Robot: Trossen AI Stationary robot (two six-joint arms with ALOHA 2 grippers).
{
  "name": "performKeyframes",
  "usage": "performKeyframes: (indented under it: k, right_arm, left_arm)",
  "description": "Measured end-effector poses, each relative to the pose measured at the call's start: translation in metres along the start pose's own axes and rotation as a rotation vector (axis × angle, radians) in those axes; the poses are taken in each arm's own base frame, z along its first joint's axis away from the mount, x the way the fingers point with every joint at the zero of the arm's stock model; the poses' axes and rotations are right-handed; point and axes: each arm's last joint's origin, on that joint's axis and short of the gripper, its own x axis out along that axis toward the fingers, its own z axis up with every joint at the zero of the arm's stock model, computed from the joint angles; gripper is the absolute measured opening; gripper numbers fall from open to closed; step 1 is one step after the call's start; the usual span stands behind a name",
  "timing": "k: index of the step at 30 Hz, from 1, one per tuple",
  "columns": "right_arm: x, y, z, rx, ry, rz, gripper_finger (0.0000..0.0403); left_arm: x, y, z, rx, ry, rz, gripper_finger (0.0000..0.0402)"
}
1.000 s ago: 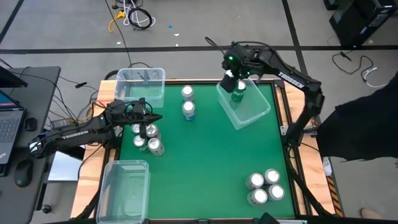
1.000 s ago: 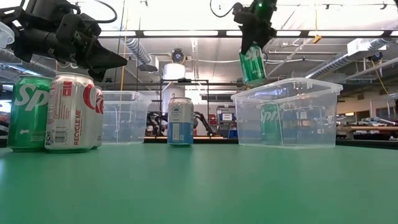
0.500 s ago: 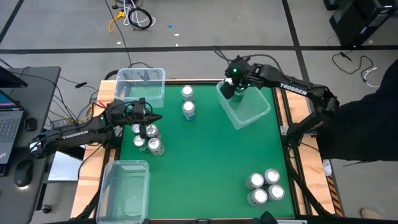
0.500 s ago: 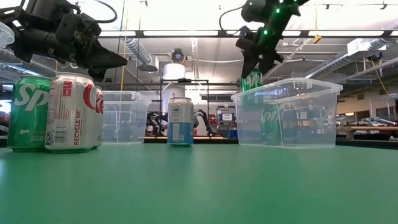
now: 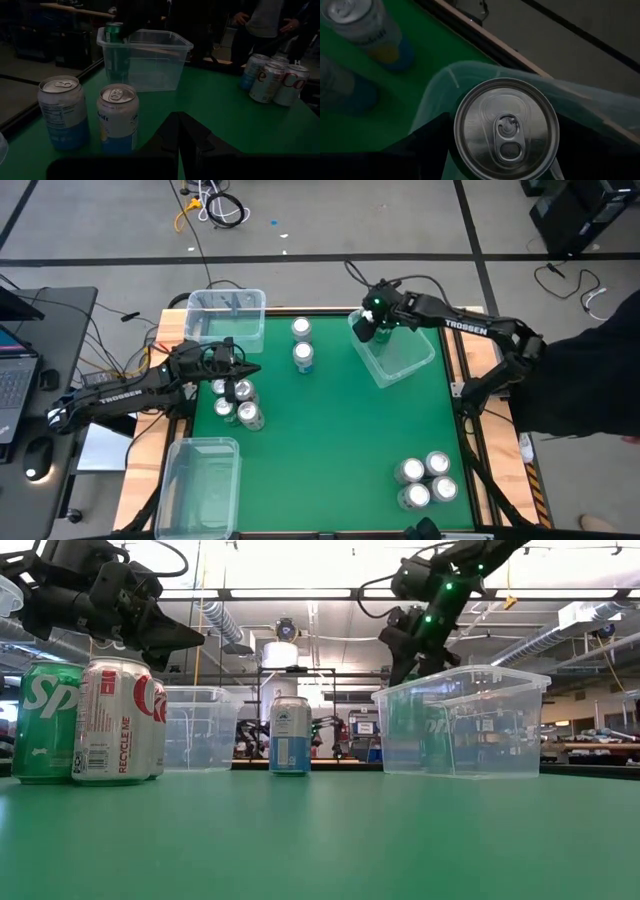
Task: Sort soda cans
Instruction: Put the top right green soda can into the top right transparent bin
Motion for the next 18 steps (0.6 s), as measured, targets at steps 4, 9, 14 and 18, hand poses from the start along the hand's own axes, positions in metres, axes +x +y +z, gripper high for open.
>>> performKeyframes:
  k: [4, 9, 14, 18]
  right_arm:
    - [0.009, 0.000, -0.008, 0.004, -0.005, 0.001, 0.0287]
    - [0.018, -0.001, -0.017, 0.004, 0.004, -0.002, 0.0287]
    - [0.027, -0.001, -0.022, -0.005, 0.016, -0.024, 0.0287]
    - [0.034, -0.001, -0.028, -0.003, 0.005, -0.021, 0.0288]
  left_arm:
    - [0.000, 0.000, 0.000, 0.000, 0.000, 0.000, 0.0007]
    - [0.000, 0.000, 0.000, 0.000, 0.000, 0.000, 0.0007]
    - [0.000, 0.000, 0.000, 0.000, 0.000, 0.000, 0.0007]
    - [0.000, 0.000, 0.000, 0.000, 0.000, 0.000, 0.0007]
